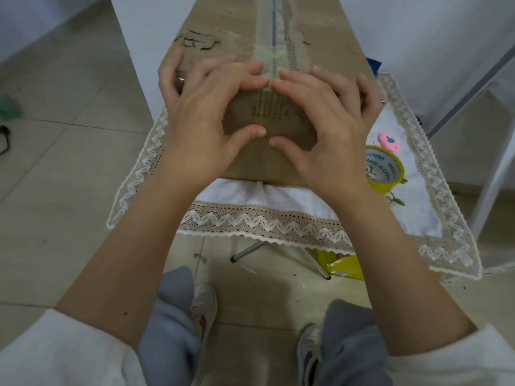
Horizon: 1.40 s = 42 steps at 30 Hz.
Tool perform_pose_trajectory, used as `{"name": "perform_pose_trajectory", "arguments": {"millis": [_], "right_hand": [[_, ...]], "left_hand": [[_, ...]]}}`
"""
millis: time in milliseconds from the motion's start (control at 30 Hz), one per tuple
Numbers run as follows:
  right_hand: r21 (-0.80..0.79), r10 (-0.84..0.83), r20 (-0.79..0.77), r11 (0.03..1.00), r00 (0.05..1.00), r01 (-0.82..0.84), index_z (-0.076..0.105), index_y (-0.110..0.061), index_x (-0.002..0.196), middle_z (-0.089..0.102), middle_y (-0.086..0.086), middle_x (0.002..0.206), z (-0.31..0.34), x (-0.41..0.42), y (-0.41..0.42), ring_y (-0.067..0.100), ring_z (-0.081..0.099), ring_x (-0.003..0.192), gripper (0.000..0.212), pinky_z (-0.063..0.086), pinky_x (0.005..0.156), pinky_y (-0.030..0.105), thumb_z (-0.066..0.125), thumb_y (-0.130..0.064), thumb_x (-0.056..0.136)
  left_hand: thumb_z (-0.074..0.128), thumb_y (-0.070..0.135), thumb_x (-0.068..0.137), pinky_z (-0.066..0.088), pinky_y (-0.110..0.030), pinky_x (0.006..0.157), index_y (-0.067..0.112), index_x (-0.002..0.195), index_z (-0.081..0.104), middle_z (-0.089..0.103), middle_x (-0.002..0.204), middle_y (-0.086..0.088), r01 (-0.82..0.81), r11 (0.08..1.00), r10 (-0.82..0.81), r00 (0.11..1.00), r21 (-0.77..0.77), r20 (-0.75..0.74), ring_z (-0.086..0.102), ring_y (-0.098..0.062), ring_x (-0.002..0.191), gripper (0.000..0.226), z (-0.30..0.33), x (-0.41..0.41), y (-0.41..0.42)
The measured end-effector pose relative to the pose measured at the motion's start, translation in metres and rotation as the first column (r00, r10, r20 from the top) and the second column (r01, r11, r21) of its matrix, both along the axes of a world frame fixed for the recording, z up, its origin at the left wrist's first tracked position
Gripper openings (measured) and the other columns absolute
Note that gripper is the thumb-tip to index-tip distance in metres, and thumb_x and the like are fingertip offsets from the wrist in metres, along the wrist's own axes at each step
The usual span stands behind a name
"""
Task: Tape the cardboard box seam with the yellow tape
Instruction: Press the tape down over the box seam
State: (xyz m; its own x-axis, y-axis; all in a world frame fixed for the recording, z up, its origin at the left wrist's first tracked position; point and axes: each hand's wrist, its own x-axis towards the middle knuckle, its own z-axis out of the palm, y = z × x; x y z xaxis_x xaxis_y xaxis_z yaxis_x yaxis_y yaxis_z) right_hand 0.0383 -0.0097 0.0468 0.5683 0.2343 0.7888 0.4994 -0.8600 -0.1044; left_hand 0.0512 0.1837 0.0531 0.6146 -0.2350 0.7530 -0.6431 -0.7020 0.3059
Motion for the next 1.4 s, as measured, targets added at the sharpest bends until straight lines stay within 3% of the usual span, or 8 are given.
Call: {"name": "perform_pose_trajectory", "arguments": {"millis": [300, 467, 600, 767, 1000, 1133, 1267, 1400], "right_hand": [[-0.065, -0.061, -0.09, 0.996, 0.994, 0.055, 0.051, -0.029, 0.142, 0.049, -0.013, 0.149, 0.002, -0.002, 0.001, 0.015, 0.04, 0.14, 0.084, 0.007, 0.119, 0.045, 0.084, -0.034, 0.065], [-0.093, -0.091, -0.085, 0.992, 0.992, 0.083, 0.05, -0.028, 0.142, 0.05, -0.01, 0.149, 0.007, -0.005, 0.001, 0.019, 0.043, 0.14, 0.091, 0.01, 0.117, 0.043, 0.086, -0.02, 0.058], [-0.098, -0.084, -0.14, 0.993, 0.987, 0.071, 0.049, -0.027, 0.144, 0.048, -0.007, 0.151, 0.014, -0.012, 0.002, 0.021, 0.04, 0.143, 0.092, 0.007, 0.118, 0.045, 0.083, -0.012, 0.059], [-0.156, -0.054, -0.332, 0.988, 0.942, 0.002, 0.036, -0.029, 0.151, 0.032, -0.005, 0.161, 0.032, -0.023, -0.004, 0.02, 0.023, 0.152, 0.091, 0.0, 0.122, 0.053, 0.083, -0.02, 0.074], [-0.183, -0.065, -0.417, 0.983, 0.907, -0.013, 0.028, -0.023, 0.155, 0.023, -0.003, 0.165, 0.037, -0.038, -0.016, 0.018, 0.013, 0.155, 0.094, -0.004, 0.124, 0.048, 0.082, -0.02, 0.078], [-0.161, -0.059, -0.413, 0.987, 0.909, -0.009, 0.028, -0.021, 0.155, 0.025, -0.001, 0.164, 0.037, -0.053, -0.025, 0.019, 0.015, 0.154, 0.092, -0.003, 0.126, 0.046, 0.082, -0.02, 0.08], [-0.016, -0.021, -0.398, 1.0, 0.917, 0.016, 0.037, -0.021, 0.152, 0.032, 0.002, 0.161, 0.032, -0.074, -0.041, 0.021, 0.024, 0.151, 0.085, 0.007, 0.125, 0.043, 0.082, -0.017, 0.08], [0.08, -0.063, -0.379, 0.992, 0.923, 0.1, 0.045, -0.024, 0.146, 0.048, -0.002, 0.15, 0.025, -0.097, -0.06, 0.022, 0.04, 0.138, 0.076, 0.021, 0.114, 0.033, 0.081, -0.019, 0.079]], "left_hand": [[0.083, 0.044, 0.062, 0.024, -0.056, 0.115, 0.022, 0.124, 0.057, 0.058, 0.137, 0.011, -0.021, 0.998, 0.026, 0.996, 0.06, -0.084, 0.047, -0.02, 0.131, 0.07, 0.007, 0.0, -0.004], [0.09, 0.031, 0.056, 0.015, -0.037, 0.11, 0.024, 0.124, 0.057, 0.055, 0.139, 0.016, -0.101, 0.99, 0.113, 0.984, 0.095, -0.139, 0.045, -0.015, 0.13, 0.077, 0.015, -0.004, -0.008], [0.091, 0.024, 0.057, 0.012, -0.043, 0.116, 0.025, 0.126, 0.054, 0.053, 0.141, 0.015, -0.116, 0.987, 0.135, 0.971, 0.108, -0.195, 0.04, -0.014, 0.135, 0.079, 0.019, -0.009, -0.011], [0.089, 0.039, 0.059, 0.008, -0.05, 0.118, 0.021, 0.123, 0.053, 0.055, 0.138, 0.009, -0.172, 0.98, 0.189, 0.965, 0.102, -0.184, 0.044, -0.019, 0.133, 0.076, 0.02, -0.013, -0.023], [0.085, 0.011, 0.061, 0.012, -0.053, 0.119, 0.012, 0.127, 0.047, 0.052, 0.136, 0.0, -0.28, 0.928, 0.32, 0.937, 0.247, -0.139, 0.044, -0.024, 0.131, 0.075, 0.02, -0.019, -0.035], [0.077, -0.002, 0.061, 0.01, -0.049, 0.12, 0.014, 0.128, 0.047, 0.052, 0.138, 0.001, -0.254, 0.939, 0.301, 0.933, 0.233, -0.198, 0.042, -0.021, 0.133, 0.075, 0.029, -0.024, -0.034], [0.087, 0.012, 0.062, 0.009, -0.043, 0.121, 0.019, 0.13, 0.047, 0.052, 0.138, 0.001, -0.208, 0.966, 0.248, 0.915, 0.154, -0.319, 0.04, -0.017, 0.137, 0.079, 0.042, -0.032, -0.039], [0.086, 0.02, 0.065, 0.015, -0.04, 0.118, 0.023, 0.133, 0.047, 0.044, 0.151, 0.002, -0.219, 0.975, 0.223, 0.941, 0.046, -0.255, 0.034, -0.019, 0.144, 0.079, 0.043, -0.052, -0.065]]}}
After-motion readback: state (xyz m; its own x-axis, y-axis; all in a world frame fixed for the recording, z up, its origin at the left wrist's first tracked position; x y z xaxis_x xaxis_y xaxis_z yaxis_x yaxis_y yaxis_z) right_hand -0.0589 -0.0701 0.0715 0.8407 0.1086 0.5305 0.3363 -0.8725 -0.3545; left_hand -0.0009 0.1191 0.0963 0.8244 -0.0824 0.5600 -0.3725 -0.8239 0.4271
